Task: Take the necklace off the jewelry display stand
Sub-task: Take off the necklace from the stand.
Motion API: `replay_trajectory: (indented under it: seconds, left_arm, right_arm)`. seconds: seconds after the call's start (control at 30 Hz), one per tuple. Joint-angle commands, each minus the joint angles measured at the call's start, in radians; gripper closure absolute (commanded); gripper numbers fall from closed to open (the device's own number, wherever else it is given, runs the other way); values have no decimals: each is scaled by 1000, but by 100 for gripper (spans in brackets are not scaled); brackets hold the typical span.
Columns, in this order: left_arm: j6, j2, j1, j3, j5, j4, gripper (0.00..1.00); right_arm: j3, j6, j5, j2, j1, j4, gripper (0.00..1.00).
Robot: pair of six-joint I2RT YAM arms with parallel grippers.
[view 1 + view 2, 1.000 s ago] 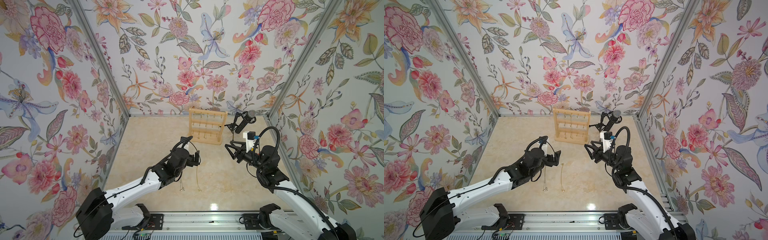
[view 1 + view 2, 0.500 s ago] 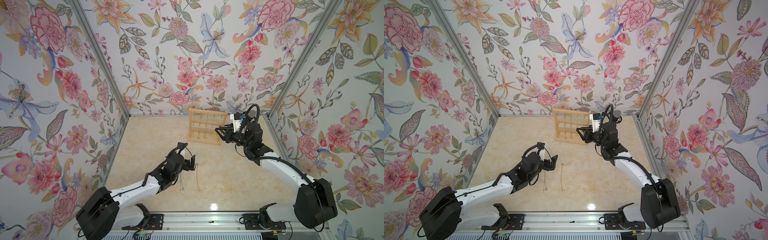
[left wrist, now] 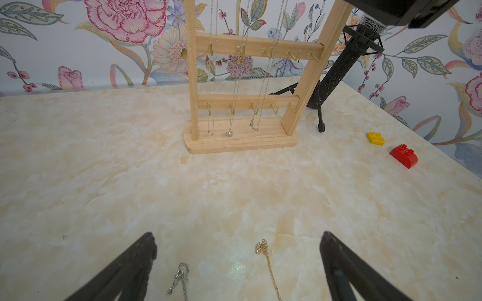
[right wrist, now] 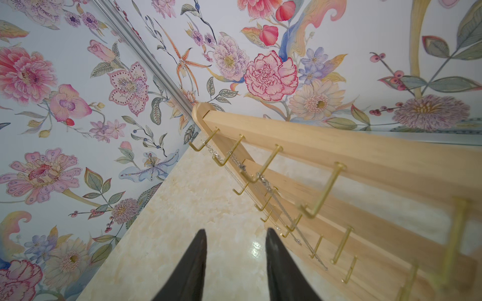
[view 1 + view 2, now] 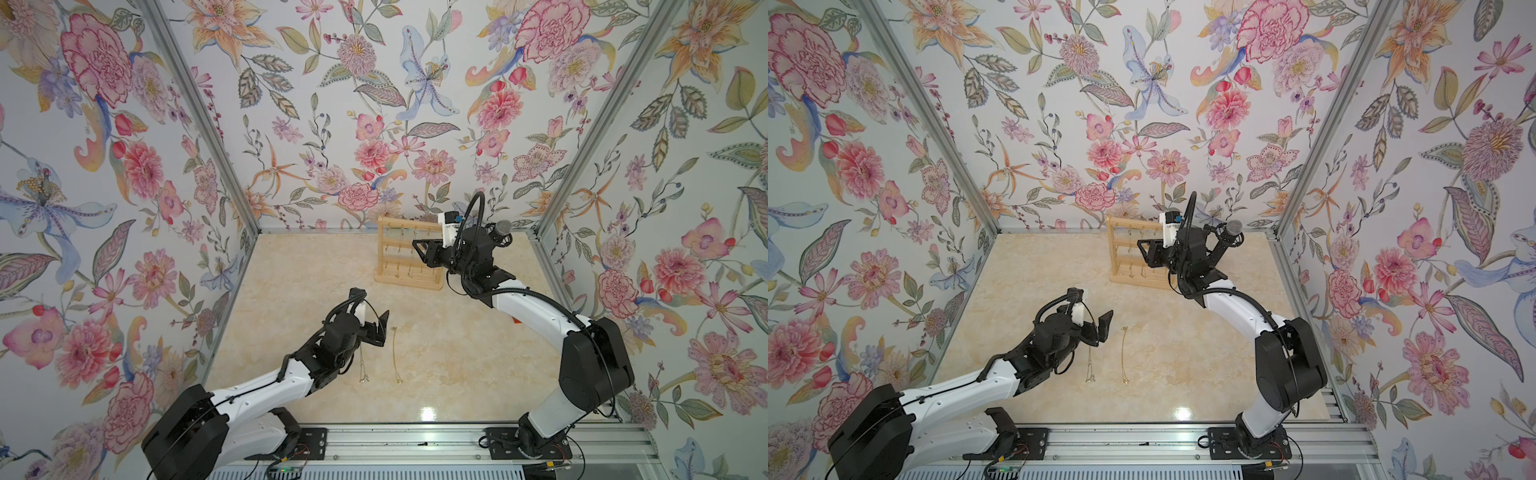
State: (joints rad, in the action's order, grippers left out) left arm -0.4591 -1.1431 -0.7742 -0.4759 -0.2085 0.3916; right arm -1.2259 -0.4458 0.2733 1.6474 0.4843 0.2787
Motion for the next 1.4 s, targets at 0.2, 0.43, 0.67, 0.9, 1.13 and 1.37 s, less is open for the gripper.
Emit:
replay_trajectory:
  seconds: [0.2,0.43,0.67,0.9,1.13,1.37]
  left_arm:
    - [23,19,7,14,28,32,1]
    - [23,11,7,13,37,32,1]
    - [25,11,8,13,38,32,1]
    - [25,9,7,14,44,32,1]
    - [27,6,7,11,49,31,1]
    - [25,8,7,11,51,30,1]
  right_arm:
    - [-92,95,-138,80,38,-39,67]
    - [-149,150,-219,116,70,-77,69]
    - [-172,154,-267,137,76,-83,70]
    - [-160,164,-316,127,89,-74,69]
    - [-92,175,-307,68,111,-19,67]
    - [-54,160,-303,32,112,-19,66]
